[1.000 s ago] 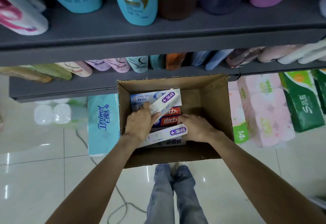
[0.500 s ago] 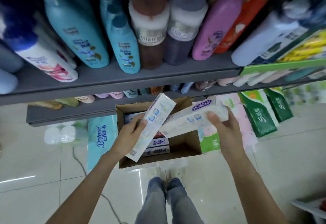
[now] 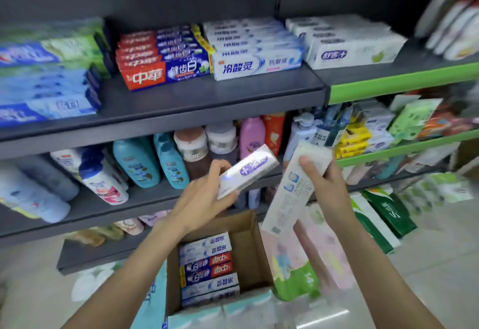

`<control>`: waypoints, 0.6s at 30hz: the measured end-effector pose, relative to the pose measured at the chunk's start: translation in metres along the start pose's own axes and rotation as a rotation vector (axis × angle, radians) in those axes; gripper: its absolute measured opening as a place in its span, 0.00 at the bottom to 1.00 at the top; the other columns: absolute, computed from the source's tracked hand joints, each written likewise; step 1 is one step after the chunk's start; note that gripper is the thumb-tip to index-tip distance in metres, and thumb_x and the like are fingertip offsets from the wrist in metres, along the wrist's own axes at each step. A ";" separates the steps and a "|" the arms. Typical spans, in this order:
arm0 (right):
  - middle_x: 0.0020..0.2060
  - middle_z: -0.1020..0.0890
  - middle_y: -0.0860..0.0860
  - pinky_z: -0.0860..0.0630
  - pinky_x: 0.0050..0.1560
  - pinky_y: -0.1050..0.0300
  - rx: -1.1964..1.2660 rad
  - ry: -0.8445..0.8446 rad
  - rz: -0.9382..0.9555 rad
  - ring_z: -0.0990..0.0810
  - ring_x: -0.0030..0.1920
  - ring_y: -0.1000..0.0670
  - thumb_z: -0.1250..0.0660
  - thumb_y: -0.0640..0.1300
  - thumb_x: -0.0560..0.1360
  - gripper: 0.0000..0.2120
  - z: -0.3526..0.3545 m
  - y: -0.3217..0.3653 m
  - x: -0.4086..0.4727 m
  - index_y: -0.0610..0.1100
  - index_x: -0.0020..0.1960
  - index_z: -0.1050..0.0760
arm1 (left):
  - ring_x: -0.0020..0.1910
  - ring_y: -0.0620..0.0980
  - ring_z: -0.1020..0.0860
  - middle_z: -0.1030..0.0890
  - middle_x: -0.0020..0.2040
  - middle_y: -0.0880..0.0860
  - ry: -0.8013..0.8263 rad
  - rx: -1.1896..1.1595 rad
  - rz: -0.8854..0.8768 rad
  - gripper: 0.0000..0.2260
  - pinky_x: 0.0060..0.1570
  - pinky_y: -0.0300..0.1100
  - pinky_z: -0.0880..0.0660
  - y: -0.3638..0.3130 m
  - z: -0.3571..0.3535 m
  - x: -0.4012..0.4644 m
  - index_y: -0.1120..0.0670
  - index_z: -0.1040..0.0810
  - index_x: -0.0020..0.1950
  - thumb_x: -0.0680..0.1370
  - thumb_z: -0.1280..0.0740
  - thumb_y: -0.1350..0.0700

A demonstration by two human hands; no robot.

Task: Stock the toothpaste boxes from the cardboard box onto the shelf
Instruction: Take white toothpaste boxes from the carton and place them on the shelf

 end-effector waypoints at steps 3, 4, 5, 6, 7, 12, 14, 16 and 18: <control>0.45 0.19 0.56 0.24 0.45 0.61 -0.058 0.097 0.126 0.19 0.46 0.60 0.34 0.51 0.73 0.10 0.005 0.030 0.022 0.53 0.53 0.29 | 0.58 0.50 0.27 0.28 0.66 0.49 -0.095 -0.007 -0.093 0.28 0.47 0.41 0.32 -0.041 0.014 0.038 0.42 0.47 0.71 0.76 0.37 0.45; 0.44 0.19 0.56 0.24 0.42 0.65 -0.010 0.114 0.144 0.19 0.43 0.63 0.35 0.49 0.74 0.07 0.007 0.041 0.030 0.53 0.52 0.29 | 0.61 0.50 0.29 0.30 0.68 0.50 -0.107 0.001 -0.130 0.30 0.53 0.42 0.32 -0.054 0.017 0.050 0.42 0.51 0.74 0.76 0.40 0.42; 0.43 0.20 0.56 0.24 0.39 0.67 0.053 0.131 0.152 0.20 0.41 0.64 0.36 0.46 0.75 0.06 0.008 0.052 0.039 0.52 0.51 0.29 | 0.62 0.50 0.31 0.32 0.69 0.51 -0.113 0.018 -0.155 0.32 0.57 0.45 0.32 -0.066 0.020 0.060 0.42 0.55 0.75 0.76 0.43 0.40; 0.43 0.19 0.57 0.24 0.38 0.67 0.117 0.143 0.154 0.19 0.40 0.64 0.36 0.45 0.75 0.06 0.009 0.064 0.047 0.52 0.51 0.29 | 0.63 0.50 0.32 0.33 0.69 0.52 -0.116 0.034 -0.167 0.32 0.60 0.46 0.33 -0.077 0.021 0.069 0.41 0.58 0.75 0.76 0.46 0.38; 0.44 0.19 0.57 0.23 0.39 0.65 0.172 0.164 0.151 0.19 0.42 0.62 0.35 0.47 0.74 0.08 0.010 0.074 0.055 0.53 0.52 0.29 | 0.63 0.50 0.33 0.34 0.70 0.51 -0.128 0.043 -0.172 0.32 0.62 0.47 0.34 -0.086 0.023 0.076 0.41 0.61 0.75 0.76 0.47 0.37; 0.42 0.15 0.55 0.20 0.41 0.57 0.257 0.240 0.150 0.16 0.44 0.54 0.33 0.55 0.66 0.20 0.014 0.112 0.088 0.50 0.56 0.27 | 0.64 0.47 0.35 0.36 0.70 0.50 -0.226 0.021 -0.188 0.30 0.64 0.47 0.36 -0.120 0.036 0.100 0.41 0.65 0.74 0.80 0.49 0.40; 0.42 0.15 0.55 0.20 0.39 0.58 0.250 0.256 0.181 0.16 0.43 0.54 0.33 0.55 0.65 0.21 0.017 0.123 0.098 0.48 0.56 0.27 | 0.67 0.44 0.36 0.37 0.73 0.46 -0.186 -0.143 -0.140 0.30 0.66 0.47 0.35 -0.125 0.042 0.107 0.39 0.59 0.75 0.80 0.44 0.45; 0.44 0.16 0.54 0.21 0.39 0.59 0.181 0.245 0.218 0.16 0.44 0.55 0.32 0.54 0.68 0.20 0.020 0.132 0.107 0.46 0.56 0.28 | 0.67 0.42 0.32 0.32 0.70 0.43 -0.205 -0.322 -0.076 0.33 0.64 0.49 0.31 -0.127 0.049 0.112 0.34 0.54 0.74 0.77 0.36 0.45; 0.47 0.17 0.53 0.21 0.44 0.55 0.066 0.222 0.263 0.17 0.46 0.54 0.32 0.52 0.73 0.13 0.023 0.137 0.115 0.48 0.54 0.28 | 0.60 0.40 0.26 0.25 0.61 0.40 -0.329 -0.424 0.043 0.37 0.58 0.46 0.27 -0.121 0.057 0.117 0.38 0.48 0.74 0.72 0.30 0.44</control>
Point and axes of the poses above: each hand's wrist, its own x-axis towards the middle knuckle, its own z-axis out of the back of the hand, y = z × x, the point moved 4 cm from there along x, towards the middle knuckle
